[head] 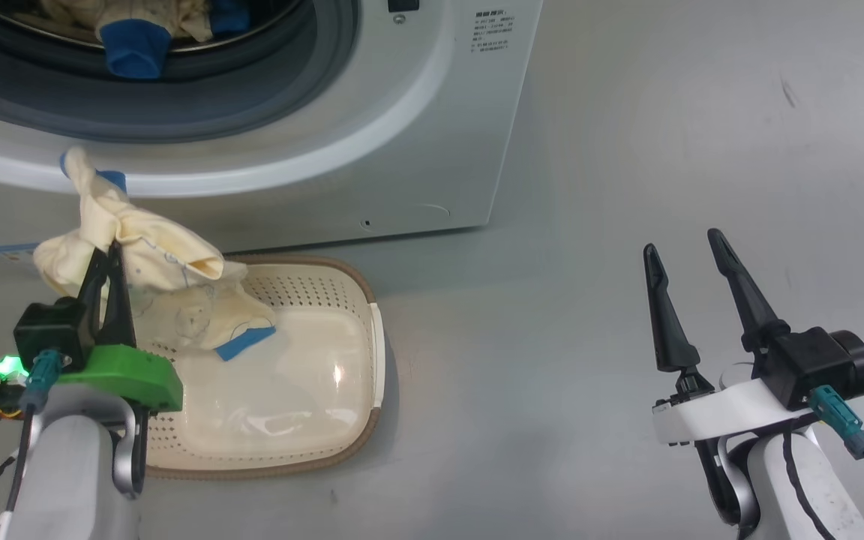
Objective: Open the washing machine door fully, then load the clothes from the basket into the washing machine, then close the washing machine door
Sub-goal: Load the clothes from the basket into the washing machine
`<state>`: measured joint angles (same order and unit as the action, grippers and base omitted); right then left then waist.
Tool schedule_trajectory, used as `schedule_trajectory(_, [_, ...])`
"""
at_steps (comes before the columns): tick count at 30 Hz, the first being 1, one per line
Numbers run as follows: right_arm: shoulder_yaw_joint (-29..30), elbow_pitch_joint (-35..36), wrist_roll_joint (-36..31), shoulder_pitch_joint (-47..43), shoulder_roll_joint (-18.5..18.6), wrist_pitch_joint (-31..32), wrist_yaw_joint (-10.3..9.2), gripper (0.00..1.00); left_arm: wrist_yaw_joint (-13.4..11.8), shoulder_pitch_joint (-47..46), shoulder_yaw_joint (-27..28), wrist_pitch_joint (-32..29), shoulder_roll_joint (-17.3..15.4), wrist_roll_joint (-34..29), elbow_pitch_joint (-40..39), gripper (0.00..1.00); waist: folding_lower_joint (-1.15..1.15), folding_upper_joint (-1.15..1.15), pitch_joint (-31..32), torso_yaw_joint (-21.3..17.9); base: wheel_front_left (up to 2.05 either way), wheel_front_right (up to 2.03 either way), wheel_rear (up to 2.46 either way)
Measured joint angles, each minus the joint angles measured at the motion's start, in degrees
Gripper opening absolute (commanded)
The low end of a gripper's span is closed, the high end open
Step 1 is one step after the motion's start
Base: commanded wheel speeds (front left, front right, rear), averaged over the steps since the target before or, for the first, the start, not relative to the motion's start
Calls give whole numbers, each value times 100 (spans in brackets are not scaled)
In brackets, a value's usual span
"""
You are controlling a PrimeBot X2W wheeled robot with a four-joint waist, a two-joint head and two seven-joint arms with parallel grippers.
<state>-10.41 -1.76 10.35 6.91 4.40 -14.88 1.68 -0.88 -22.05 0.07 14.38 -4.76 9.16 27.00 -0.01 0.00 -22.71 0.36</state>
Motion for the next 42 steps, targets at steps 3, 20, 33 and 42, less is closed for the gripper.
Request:
schedule_trajectory(3, [9,-53,10,-121,-14,0,12,100,0,257,20,-1,-23,-40,-183,0,0,0,251,33,0,0,0])
schedule_trajectory(20, [36,-250,73,-966,-69,0,71,100,-9,1790,49,-1,-23,-149,-744,0,0,0,1615,19,0,0,0])
schedule_trajectory(33, [32,-189,71,-1251,-77,1,78,100,-9,2401,-9,-1,-20,-165,-1274,0,0,0,2131,-65,0,0,0])
schedule_trajectory(42, [35,-103,71,-1350,-76,1,79,100,-7,2626,-66,-1,-10,-165,-1495,0,0,0,2160,-74,0,0,0])
